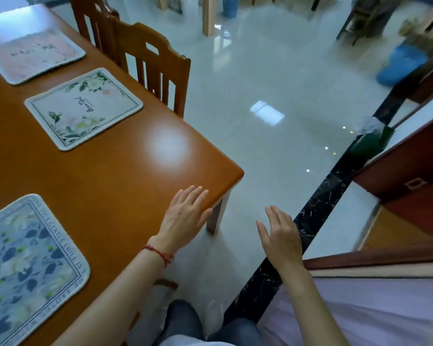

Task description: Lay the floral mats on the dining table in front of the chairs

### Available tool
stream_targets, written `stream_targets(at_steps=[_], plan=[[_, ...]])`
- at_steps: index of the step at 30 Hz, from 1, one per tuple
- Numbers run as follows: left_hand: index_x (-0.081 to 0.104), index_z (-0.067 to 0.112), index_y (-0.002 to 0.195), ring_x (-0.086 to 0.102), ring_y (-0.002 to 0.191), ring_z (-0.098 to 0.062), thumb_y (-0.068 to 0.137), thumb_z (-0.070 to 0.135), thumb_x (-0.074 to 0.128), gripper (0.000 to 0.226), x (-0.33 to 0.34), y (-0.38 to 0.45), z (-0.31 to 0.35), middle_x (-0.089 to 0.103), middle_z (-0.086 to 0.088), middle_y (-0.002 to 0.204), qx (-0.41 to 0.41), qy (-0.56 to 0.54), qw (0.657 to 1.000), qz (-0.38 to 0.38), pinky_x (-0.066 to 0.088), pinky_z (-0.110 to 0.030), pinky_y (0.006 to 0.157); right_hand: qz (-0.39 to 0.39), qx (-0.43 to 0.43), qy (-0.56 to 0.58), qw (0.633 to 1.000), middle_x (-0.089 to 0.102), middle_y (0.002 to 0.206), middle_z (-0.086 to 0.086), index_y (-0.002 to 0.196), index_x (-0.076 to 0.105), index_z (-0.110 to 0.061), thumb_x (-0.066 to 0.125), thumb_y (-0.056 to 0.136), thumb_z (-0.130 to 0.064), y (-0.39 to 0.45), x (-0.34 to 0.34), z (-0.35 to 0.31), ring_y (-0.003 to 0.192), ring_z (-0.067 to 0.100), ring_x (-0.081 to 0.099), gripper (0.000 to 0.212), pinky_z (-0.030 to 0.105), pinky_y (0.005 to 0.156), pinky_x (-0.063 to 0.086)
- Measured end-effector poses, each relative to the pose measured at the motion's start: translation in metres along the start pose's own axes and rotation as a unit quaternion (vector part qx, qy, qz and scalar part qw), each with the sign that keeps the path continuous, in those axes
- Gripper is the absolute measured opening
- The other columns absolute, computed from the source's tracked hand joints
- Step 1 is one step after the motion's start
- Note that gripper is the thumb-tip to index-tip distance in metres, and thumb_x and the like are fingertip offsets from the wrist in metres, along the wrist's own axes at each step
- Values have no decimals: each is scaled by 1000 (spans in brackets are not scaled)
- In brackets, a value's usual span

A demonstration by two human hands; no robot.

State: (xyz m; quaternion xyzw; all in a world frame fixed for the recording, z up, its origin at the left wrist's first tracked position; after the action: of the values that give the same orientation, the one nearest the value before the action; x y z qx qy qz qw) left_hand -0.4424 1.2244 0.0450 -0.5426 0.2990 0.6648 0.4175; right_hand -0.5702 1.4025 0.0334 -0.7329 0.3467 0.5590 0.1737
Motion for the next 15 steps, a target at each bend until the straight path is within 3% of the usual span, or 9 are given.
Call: stream_targets(at_steps=[5, 12, 15], plan=[[57, 7, 121, 56, 116, -32, 91, 42, 29, 54, 8, 31, 41, 61, -12, 122, 58, 28, 998, -5, 41, -48, 97, 29, 38, -12, 999, 65, 110, 19, 113, 61, 3, 67, 81, -19, 3, -13, 44, 103, 34, 62, 39, 44, 85, 51], [52, 6, 128, 54, 119, -32, 96, 48, 12, 66, 23, 78, 86, 58, -13, 127, 106, 23, 994, -23, 29, -45, 101, 40, 100, -21, 994, 65, 114, 18, 114, 61, 2, 54, 82, -28, 13, -26, 93, 106, 33, 61, 44, 43, 85, 51], [53, 5, 127, 55, 117, -32, 96, 48, 14, 65, 28, 103, 100, 59, -13, 126, 116, 21, 993, -23, 32, -45, 100, 48, 114, -27, 992, 64, 115, 17, 114, 61, 1, 44, 87, -33, 23, -30, 113, 107, 32, 61, 47, 42, 86, 50]])
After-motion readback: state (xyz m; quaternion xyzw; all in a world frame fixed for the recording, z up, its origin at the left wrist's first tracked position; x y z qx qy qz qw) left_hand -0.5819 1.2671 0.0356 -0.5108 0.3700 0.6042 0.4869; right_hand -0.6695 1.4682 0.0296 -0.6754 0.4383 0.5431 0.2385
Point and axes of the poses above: each hand's wrist, its own y-axis towards the middle knuckle, its own x-axis out of the palm, z = x × y, the point moved 4 cm from there along y, towards the middle knuckle
